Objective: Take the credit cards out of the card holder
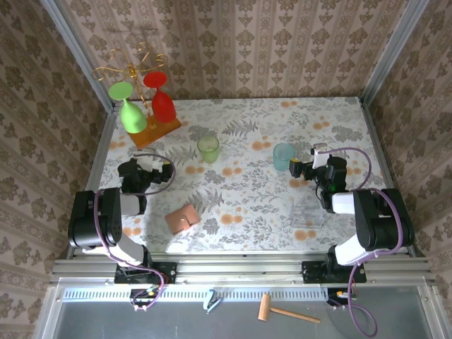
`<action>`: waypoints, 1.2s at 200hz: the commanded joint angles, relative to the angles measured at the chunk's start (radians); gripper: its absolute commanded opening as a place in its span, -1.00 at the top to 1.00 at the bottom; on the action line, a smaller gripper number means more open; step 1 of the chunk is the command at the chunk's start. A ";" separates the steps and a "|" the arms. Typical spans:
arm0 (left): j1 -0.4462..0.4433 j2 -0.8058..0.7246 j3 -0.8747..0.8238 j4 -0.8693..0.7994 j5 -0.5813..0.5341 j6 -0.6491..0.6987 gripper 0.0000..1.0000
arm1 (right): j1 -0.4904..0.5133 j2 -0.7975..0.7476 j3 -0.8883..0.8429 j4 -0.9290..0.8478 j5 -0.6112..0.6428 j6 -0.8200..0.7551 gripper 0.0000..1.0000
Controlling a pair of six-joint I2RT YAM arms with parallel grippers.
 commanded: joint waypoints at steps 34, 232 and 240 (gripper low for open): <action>0.010 0.003 -0.005 0.029 0.032 0.005 -1.00 | -0.004 0.003 -0.006 0.026 -0.022 -0.017 -1.00; 0.010 0.002 -0.011 0.038 0.009 0.000 -1.00 | -0.005 0.001 -0.011 0.033 -0.021 -0.017 -1.00; 0.010 0.002 -0.012 0.039 0.009 -0.001 -1.00 | -0.005 0.001 -0.010 0.033 -0.021 -0.017 -1.00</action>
